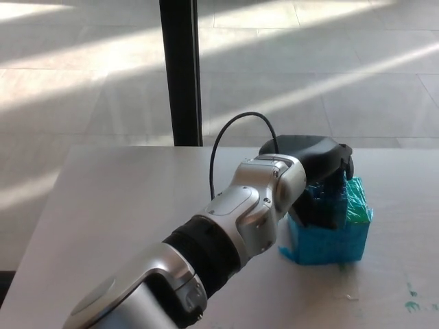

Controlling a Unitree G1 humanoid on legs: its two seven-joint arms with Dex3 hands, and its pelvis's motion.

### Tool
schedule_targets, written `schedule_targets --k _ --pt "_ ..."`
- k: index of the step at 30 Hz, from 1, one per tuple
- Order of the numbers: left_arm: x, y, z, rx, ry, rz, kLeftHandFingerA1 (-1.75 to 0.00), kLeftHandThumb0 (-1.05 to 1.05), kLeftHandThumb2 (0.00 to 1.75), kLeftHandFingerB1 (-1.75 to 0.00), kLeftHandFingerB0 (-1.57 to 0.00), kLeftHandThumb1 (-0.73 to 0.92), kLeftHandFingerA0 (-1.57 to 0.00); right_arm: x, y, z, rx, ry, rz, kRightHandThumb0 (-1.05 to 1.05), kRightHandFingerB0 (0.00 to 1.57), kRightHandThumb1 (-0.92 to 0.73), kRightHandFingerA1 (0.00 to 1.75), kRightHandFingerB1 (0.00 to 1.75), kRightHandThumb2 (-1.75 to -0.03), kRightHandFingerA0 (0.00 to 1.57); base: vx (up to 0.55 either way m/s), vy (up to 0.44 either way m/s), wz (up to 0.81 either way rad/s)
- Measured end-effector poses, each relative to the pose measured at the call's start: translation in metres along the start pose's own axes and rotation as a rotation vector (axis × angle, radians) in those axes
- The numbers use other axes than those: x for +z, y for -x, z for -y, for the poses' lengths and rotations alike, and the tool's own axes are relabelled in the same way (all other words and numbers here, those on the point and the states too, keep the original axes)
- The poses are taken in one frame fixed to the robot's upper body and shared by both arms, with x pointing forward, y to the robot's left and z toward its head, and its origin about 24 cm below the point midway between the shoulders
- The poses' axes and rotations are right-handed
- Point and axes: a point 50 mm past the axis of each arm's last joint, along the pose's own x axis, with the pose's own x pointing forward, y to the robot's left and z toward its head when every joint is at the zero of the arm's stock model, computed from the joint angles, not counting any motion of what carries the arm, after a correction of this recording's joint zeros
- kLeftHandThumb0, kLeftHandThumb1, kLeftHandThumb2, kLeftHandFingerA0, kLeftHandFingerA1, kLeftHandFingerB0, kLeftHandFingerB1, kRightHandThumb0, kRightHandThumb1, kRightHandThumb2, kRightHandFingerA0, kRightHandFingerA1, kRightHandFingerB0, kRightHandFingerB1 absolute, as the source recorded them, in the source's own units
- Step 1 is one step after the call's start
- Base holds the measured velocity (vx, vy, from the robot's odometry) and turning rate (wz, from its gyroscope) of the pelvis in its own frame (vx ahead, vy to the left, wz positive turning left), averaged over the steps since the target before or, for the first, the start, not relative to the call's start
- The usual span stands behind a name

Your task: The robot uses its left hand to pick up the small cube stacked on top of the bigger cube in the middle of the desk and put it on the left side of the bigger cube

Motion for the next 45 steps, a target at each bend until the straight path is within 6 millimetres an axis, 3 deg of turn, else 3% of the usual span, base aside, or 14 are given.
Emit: schedule_targets --k 8,13,14,18,22,23,27,29,33,36,39,40,43,45 --pt "-0.004 -0.001 0.005 0.033 -0.027 0.008 -1.55 -0.22 0.85 -1.09 -0.72 0.69 -0.72 0.003 0.002 -0.001 -0.002 0.018 0.011 -0.31 0.62 -0.77 0.59 0.41 -0.62 0.64 0.00 0.000 0.00" --pt "-0.004 0.000 0.005 0.047 -0.021 0.024 -1.13 -0.25 0.79 -0.78 -0.65 0.71 -0.71 0.002 0.002 -0.001 -0.004 0.020 0.005 -0.31 0.61 -0.78 0.57 0.40 -0.63 0.63 0.00 0.000 0.00" --pt "-0.004 0.000 0.005 0.048 -0.020 0.025 -1.69 -0.21 0.77 -1.34 -0.65 0.69 -0.71 0.001 0.002 -0.001 -0.004 0.020 0.003 -0.30 0.62 -0.78 0.57 0.40 -0.63 0.65 0.00 0.000 0.00" --pt "-0.008 0.001 0.001 0.064 -0.014 0.035 -1.46 -0.19 0.90 -1.14 -0.76 0.68 -0.76 -0.002 0.001 0.000 -0.006 0.016 -0.008 -0.31 0.62 -0.77 0.58 0.41 -0.63 0.65 0.00 0.000 0.00" --pt "-0.017 0.003 -0.007 0.103 -0.006 0.041 -1.75 -0.24 0.86 -1.62 -0.69 0.74 -0.81 -0.003 0.002 0.000 -0.008 0.021 -0.009 -0.31 0.62 -0.77 0.58 0.41 -0.63 0.64 0.00 0.000 0.00" --pt "-0.021 0.004 -0.011 0.118 -0.002 0.041 -1.41 -0.28 0.76 -1.13 -0.66 0.79 -0.71 -0.003 0.002 0.000 -0.009 0.020 -0.010 -0.31 0.62 -0.77 0.59 0.41 -0.62 0.65 0.00 0.000 0.00" --pt "-0.029 0.009 -0.025 0.172 0.012 0.042 -1.14 -0.25 0.70 -0.67 -0.65 0.71 -0.75 -0.004 0.002 0.000 -0.013 0.021 -0.013 -0.31 0.61 -0.77 0.57 0.41 -0.63 0.64 0.00 0.000 0.00" --pt "-0.033 0.011 -0.033 0.198 0.025 0.040 -1.69 -0.19 0.79 -1.42 -0.64 0.67 -0.72 -0.004 0.002 0.000 -0.014 0.022 -0.012 -0.32 0.61 -0.76 0.58 0.41 -0.62 0.64 0.00 0.000 0.00" --pt "-0.042 0.018 -0.048 0.249 0.036 0.033 -1.75 -0.22 0.86 -1.61 -0.70 0.67 -0.81 -0.003 0.004 0.000 -0.014 0.028 -0.002 -0.31 0.59 -0.78 0.56 0.41 -0.63 0.62 0.00 0.000 0.00" --pt "-0.050 0.024 -0.060 0.275 0.017 0.022 -1.01 -0.27 0.64 -0.67 -0.70 0.66 -0.81 -0.004 0.004 0.000 -0.014 0.028 -0.001 -0.33 0.59 -0.77 0.57 0.40 -0.64 0.62 0.00 0.000 0.00" --pt "-0.058 0.030 -0.066 0.276 -0.012 0.008 -1.19 -0.25 0.65 -0.73 -0.73 0.61 -0.79 -0.003 0.005 0.000 -0.012 0.029 0.000 -0.34 0.59 -0.77 0.58 0.40 -0.63 0.62 0.00 0.000 0.00" --pt "-0.062 0.031 -0.067 0.272 -0.021 0.000 -1.56 -0.22 0.65 -1.23 -0.72 0.62 -0.77 -0.003 0.005 0.000 -0.012 0.030 0.002 -0.34 0.59 -0.75 0.59 0.40 -0.63 0.63 0.00 0.000 0.00" --pt "-0.072 0.035 -0.057 0.246 -0.045 -0.020 -1.09 -0.20 0.64 -0.69 -0.77 0.63 -0.77 -0.003 0.005 0.000 -0.012 0.029 0.003 -0.35 0.60 -0.72 0.57 0.40 -0.62 0.62 0.00 0.000 0.00" --pt "-0.082 0.038 -0.045 0.218 -0.037 -0.039 -1.31 -0.18 0.71 -0.96 -0.84 0.62 -0.81 -0.003 0.005 0.000 -0.012 0.026 0.002 -0.35 0.59 -0.72 0.55 0.40 -0.62 0.61 0.00 0.000 0.00"
